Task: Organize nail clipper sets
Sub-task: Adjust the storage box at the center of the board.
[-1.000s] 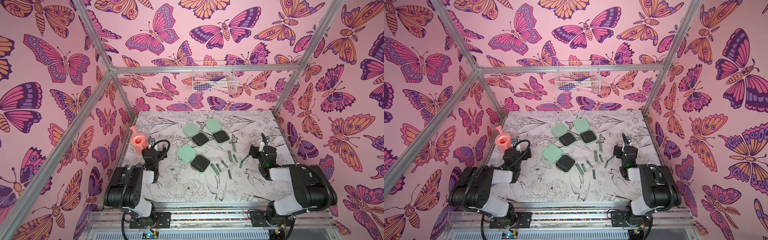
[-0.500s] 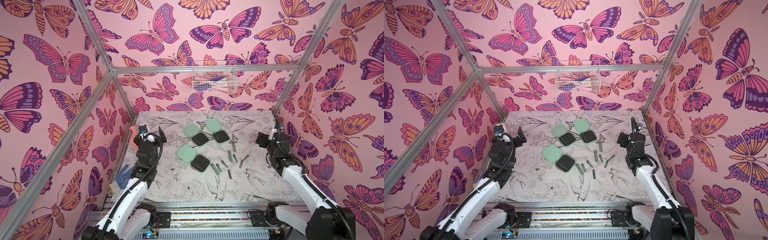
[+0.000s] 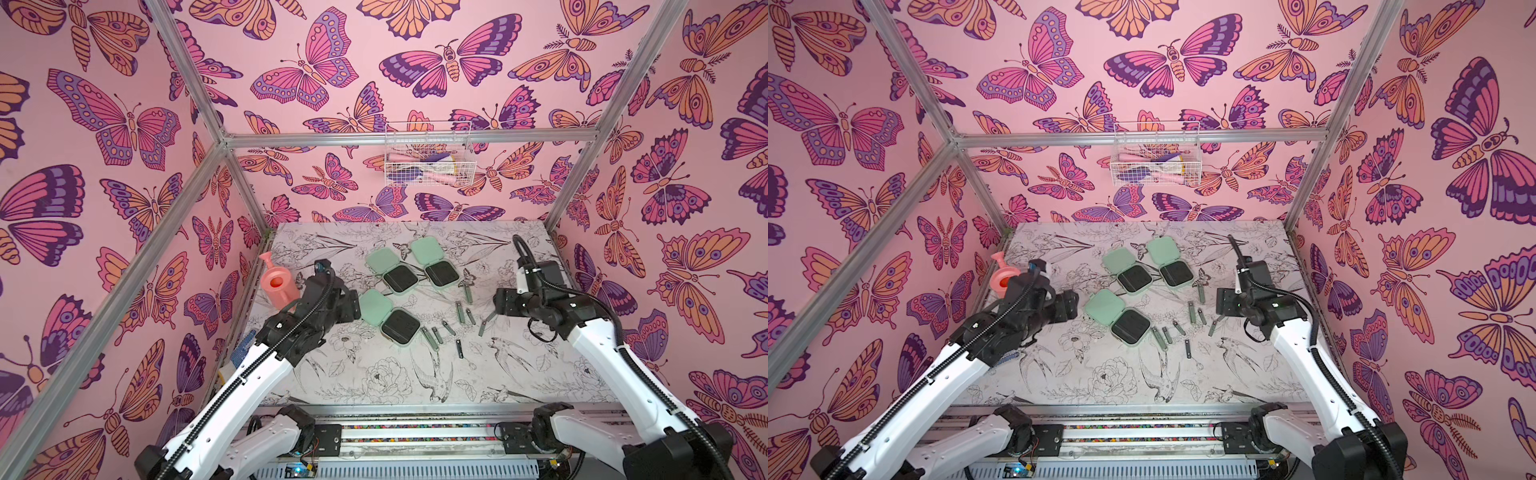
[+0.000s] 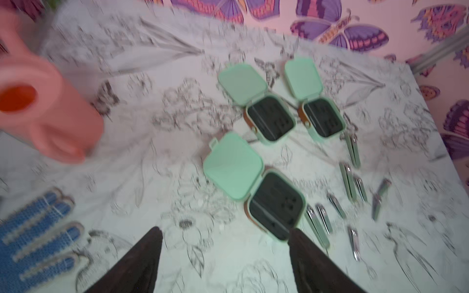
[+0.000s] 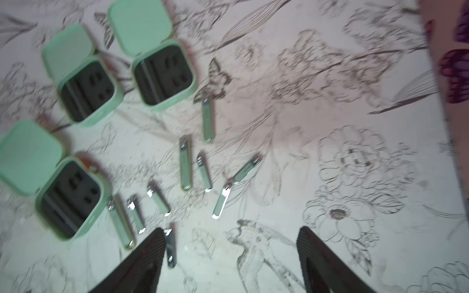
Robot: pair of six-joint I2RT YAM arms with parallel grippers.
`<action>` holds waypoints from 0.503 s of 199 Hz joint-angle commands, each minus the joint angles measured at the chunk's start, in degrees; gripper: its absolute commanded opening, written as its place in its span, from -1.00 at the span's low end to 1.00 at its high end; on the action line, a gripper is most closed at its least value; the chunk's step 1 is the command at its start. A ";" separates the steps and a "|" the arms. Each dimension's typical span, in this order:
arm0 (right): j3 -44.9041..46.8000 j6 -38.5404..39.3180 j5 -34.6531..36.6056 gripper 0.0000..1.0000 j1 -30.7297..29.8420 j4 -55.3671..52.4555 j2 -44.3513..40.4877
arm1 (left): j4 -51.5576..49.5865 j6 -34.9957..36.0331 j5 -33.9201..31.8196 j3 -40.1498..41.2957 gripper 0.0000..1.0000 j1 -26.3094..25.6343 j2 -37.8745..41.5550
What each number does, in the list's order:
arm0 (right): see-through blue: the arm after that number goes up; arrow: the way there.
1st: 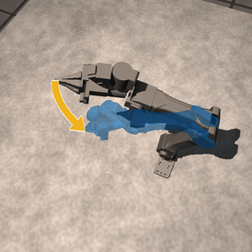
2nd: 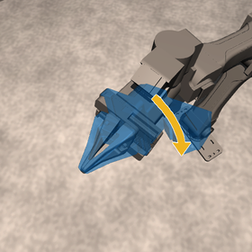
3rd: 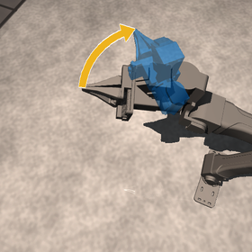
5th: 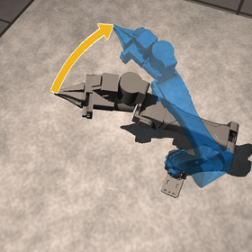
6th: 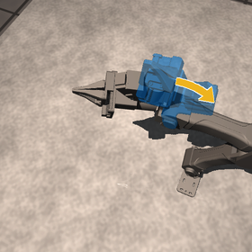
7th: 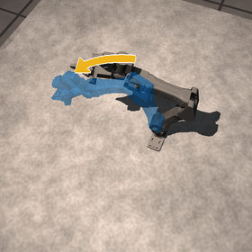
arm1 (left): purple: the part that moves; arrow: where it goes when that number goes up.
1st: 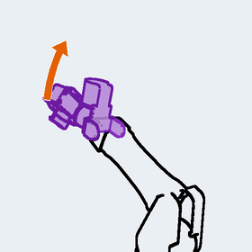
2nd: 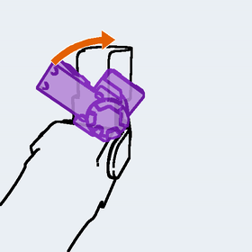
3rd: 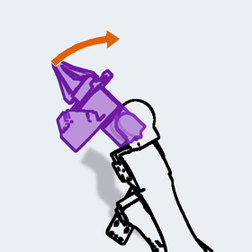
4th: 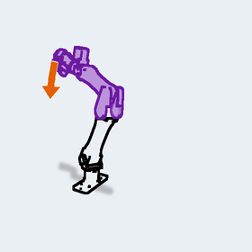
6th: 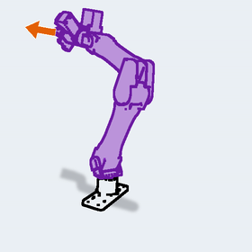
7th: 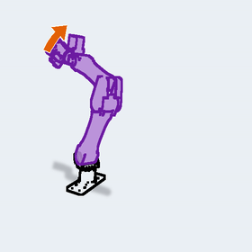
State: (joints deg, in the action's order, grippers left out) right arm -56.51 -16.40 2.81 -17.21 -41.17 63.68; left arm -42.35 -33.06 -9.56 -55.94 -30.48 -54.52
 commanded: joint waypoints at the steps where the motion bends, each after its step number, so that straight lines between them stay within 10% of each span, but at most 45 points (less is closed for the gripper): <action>1: -0.59 -2.32 -1.77 0.61 -7.12 -3.82 3.42 | -8.92 -11.56 13.32 6.02 0.69 -1.46 0.21; 100: -20.33 -0.44 -11.29 -0.22 -22.05 10.16 42.55 | 27.21 -37.07 14.06 24.03 0.39 -9.93 -11.44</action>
State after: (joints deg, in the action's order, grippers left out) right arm -70.91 -20.05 -6.52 -38.52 -30.76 101.62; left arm -24.49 -56.31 4.93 -34.85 -40.21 -66.50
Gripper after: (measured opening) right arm 0.392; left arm 0.706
